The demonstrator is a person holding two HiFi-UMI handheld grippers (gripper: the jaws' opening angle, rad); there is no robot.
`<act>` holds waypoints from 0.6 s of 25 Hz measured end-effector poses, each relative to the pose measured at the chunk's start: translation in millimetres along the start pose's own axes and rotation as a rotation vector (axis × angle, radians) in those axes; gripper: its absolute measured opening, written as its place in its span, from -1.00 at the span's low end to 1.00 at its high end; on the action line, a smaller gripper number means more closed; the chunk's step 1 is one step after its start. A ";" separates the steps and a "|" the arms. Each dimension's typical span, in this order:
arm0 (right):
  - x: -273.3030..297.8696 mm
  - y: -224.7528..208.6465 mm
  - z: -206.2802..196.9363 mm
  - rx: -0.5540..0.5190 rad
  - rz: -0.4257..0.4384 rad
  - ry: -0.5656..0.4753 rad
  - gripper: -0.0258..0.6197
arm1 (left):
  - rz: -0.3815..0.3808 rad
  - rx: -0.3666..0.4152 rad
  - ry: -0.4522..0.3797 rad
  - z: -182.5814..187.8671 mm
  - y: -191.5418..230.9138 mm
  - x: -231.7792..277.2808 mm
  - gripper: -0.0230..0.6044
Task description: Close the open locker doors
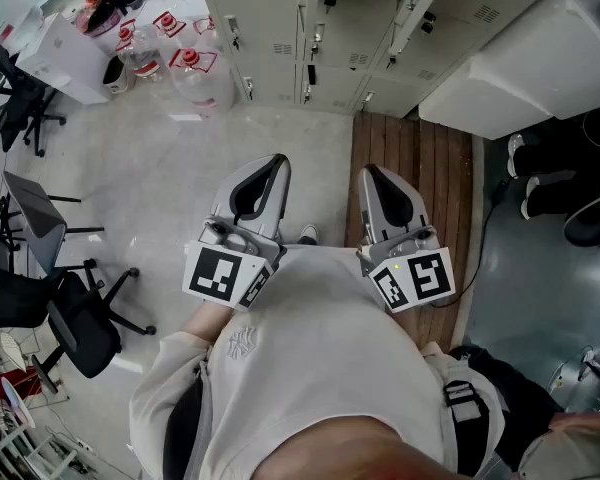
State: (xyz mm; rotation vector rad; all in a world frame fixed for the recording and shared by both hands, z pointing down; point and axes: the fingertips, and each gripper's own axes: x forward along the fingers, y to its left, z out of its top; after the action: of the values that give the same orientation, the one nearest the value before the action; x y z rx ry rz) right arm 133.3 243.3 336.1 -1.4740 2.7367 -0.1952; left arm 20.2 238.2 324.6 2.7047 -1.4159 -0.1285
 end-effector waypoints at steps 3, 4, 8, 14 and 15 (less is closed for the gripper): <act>-0.1 -1.8 1.1 -0.001 0.007 -0.002 -0.88 | 0.003 0.002 -0.004 1.5 -1.7 1.7 -0.92; -0.2 -2.8 0.9 0.000 0.010 -0.002 -0.88 | 0.004 0.002 -0.004 1.2 -2.5 2.6 -0.92; 0.9 -6.8 0.2 0.002 0.026 -0.005 -0.88 | 0.013 0.006 -0.003 -0.5 -4.1 6.6 -0.92; 6.6 -12.4 -0.3 -0.005 0.056 -0.002 -0.88 | 0.029 0.011 -0.005 -0.8 -4.2 14.2 -0.92; 7.5 -13.8 -1.0 -0.008 0.062 -0.002 -0.88 | 0.032 0.010 -0.004 -2.0 -4.4 15.6 -0.92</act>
State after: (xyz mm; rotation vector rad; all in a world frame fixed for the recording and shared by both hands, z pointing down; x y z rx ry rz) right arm 140.6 229.5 339.0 -1.3883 2.7803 -0.1817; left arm 32.9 227.9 325.5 2.6902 -1.4643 -0.1249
